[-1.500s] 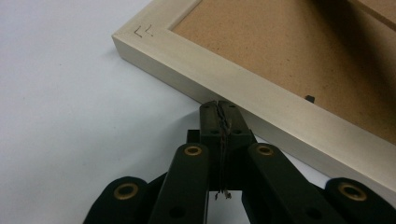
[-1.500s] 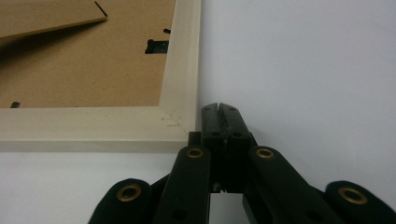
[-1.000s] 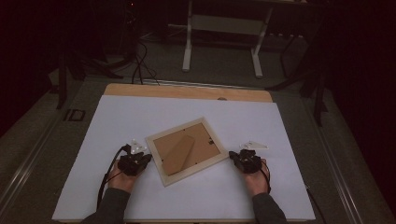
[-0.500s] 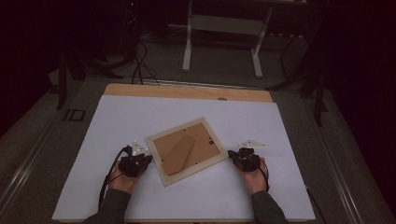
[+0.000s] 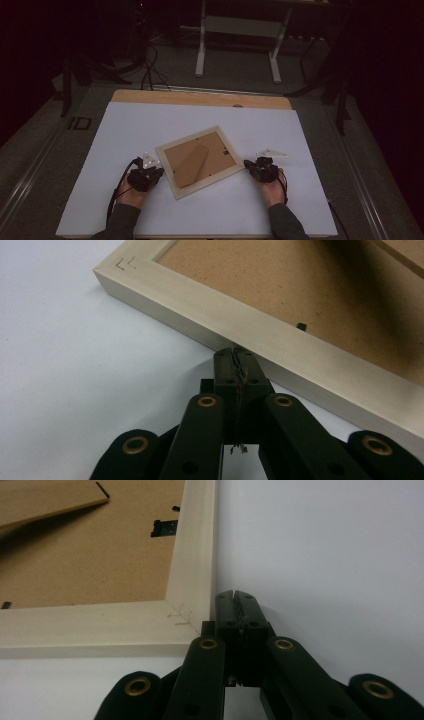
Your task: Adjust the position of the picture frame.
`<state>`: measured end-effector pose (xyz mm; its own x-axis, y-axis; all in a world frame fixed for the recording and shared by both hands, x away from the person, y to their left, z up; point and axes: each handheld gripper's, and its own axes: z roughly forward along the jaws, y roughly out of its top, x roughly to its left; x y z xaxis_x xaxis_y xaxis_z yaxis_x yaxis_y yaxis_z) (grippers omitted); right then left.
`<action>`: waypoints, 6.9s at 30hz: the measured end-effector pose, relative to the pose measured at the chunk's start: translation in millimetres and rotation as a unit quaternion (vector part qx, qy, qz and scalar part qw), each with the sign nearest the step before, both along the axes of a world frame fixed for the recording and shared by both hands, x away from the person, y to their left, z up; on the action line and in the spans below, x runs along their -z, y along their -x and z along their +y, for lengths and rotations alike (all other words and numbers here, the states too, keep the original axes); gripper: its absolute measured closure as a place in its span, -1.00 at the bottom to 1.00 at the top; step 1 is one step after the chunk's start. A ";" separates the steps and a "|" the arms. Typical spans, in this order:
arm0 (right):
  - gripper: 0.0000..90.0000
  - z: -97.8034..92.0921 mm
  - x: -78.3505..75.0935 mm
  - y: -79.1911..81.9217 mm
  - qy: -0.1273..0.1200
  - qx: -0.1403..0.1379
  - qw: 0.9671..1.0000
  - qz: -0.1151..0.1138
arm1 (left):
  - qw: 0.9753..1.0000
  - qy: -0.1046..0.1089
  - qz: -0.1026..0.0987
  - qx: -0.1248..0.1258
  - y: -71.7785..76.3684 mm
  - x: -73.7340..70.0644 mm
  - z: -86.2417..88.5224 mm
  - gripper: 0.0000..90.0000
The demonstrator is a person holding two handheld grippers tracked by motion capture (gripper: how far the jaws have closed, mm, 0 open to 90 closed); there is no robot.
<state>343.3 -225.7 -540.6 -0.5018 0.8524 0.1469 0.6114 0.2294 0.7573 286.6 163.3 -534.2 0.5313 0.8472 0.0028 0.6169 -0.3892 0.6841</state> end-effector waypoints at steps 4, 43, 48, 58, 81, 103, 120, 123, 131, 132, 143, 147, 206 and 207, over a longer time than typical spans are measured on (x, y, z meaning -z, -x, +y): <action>1.00 -0.1 0.2 0.0 -0.001 0.001 1.000 0.001 | 1.000 -0.010 -0.001 0.003 3.5 -0.9 -3.5 1.00; 1.00 -1.9 -2.8 14.4 0.008 -0.013 1.000 0.019 | 1.000 0.001 0.004 -0.031 -10.2 -0.8 -7.7 1.00; 1.00 -3.7 -2.9 14.9 0.006 -0.008 1.000 0.021 | 0.999 0.000 0.001 -0.038 -14.1 -0.4 -12.0 1.00; 1.00 -6.9 -2.9 16.0 0.002 -0.003 1.000 0.025 | 0.999 -0.005 -0.012 -0.049 -20.1 1.0 -19.1 1.00; 1.00 -9.3 -4.1 17.7 0.006 -0.013 0.999 0.029 | 1.000 0.008 0.013 -0.016 -8.0 -1.8 -18.7 1.00; 1.00 -11.7 -7.3 20.3 0.020 -0.011 0.999 0.034 | 0.999 -0.023 -0.011 -0.046 -6.4 -0.5 -35.2 1.00; 1.00 -11.6 -7.6 21.5 0.022 -0.010 0.999 0.037 | 0.999 0.017 0.002 -0.044 -15.9 0.7 -26.5 1.00; 1.00 -12.1 -7.3 22.1 0.022 -0.012 0.999 0.038 | 0.999 0.018 0.007 -0.040 -14.0 0.1 -26.0 1.00; 1.00 -11.8 -8.1 24.3 0.025 -0.014 0.999 0.042 | 0.998 0.045 0.025 -0.019 -5.8 0.3 -19.0 1.00; 1.00 -11.5 -8.2 24.9 0.026 -0.015 0.999 0.042 | 0.999 0.042 0.025 -0.017 -4.5 0.1 -18.6 1.00; 1.00 -9.8 -9.9 28.1 0.029 -0.014 0.998 0.052 | 0.999 0.039 0.027 -0.017 -1.0 -0.5 -19.0 1.00; 1.00 -9.3 -10.0 28.5 0.029 -0.011 0.998 0.052 | 0.999 0.039 0.026 -0.021 -1.9 -0.4 -19.4 1.00; 0.65 -14.3 -15.3 27.7 0.009 -0.015 0.999 0.032 | 0.997 0.048 -0.004 -0.059 -17.6 0.1 -13.4 0.76; 0.64 -14.8 -15.7 27.7 0.007 -0.014 0.999 0.030 | 0.997 0.048 -0.004 -0.061 -17.5 -0.2 -12.7 0.75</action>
